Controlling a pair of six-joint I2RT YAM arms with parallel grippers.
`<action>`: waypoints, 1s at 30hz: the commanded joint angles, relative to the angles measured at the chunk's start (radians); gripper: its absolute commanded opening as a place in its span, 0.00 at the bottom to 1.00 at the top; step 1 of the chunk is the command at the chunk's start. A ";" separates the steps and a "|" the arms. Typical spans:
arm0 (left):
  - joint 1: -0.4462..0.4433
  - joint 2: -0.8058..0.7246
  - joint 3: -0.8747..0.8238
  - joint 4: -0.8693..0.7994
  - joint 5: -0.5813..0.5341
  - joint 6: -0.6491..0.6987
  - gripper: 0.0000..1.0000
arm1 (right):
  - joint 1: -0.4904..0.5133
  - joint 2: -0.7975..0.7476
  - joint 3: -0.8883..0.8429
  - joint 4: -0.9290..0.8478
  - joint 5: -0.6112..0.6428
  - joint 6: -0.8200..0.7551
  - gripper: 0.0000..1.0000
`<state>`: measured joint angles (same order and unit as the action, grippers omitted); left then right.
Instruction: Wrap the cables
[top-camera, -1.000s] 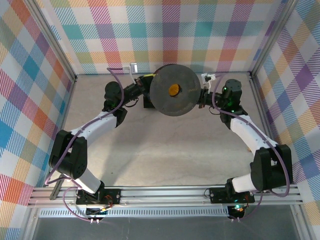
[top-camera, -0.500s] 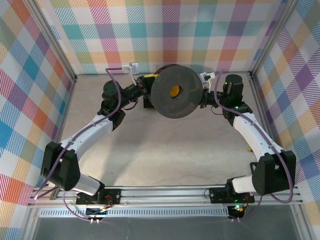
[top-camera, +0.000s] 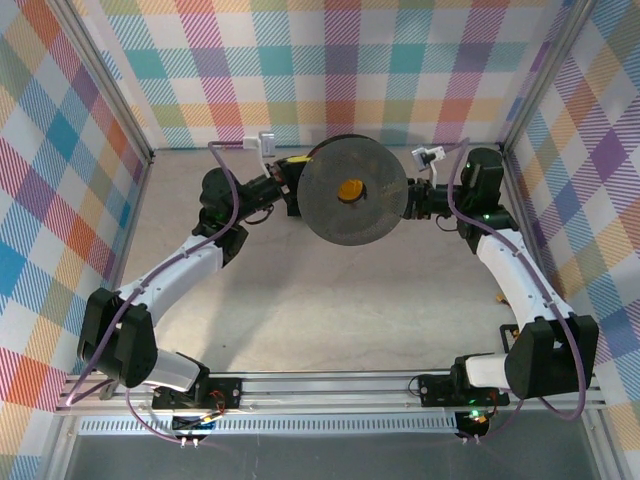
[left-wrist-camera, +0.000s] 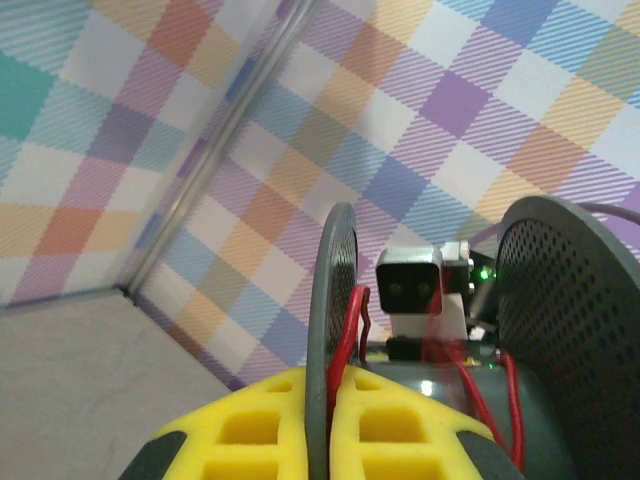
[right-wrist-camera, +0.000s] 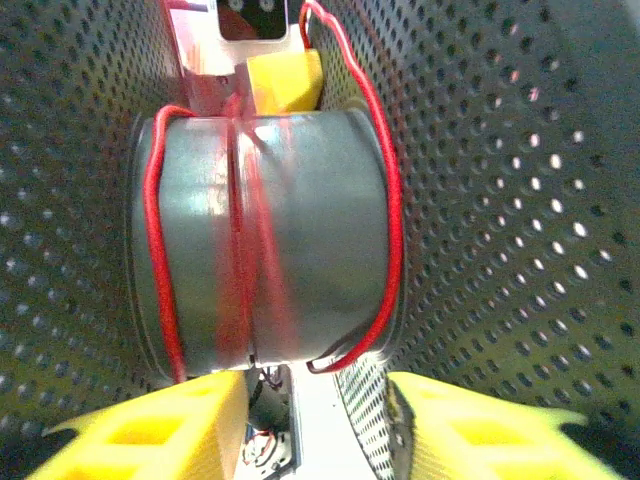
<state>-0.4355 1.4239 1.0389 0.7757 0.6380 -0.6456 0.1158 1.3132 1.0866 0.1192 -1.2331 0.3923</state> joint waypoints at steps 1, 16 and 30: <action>0.039 -0.022 -0.002 0.144 -0.010 -0.075 0.00 | -0.084 -0.002 -0.016 0.058 0.205 -0.010 0.54; 0.044 0.043 0.041 0.261 0.009 -0.176 0.00 | -0.087 0.006 -0.012 0.049 0.242 0.023 0.00; 0.049 0.012 0.044 0.189 0.010 -0.126 0.00 | -0.091 -0.004 -0.001 0.007 0.256 -0.013 0.00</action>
<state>-0.3855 1.4593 1.0592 0.9123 0.6579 -0.7765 0.0273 1.3186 1.0603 0.1257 -0.9829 0.4030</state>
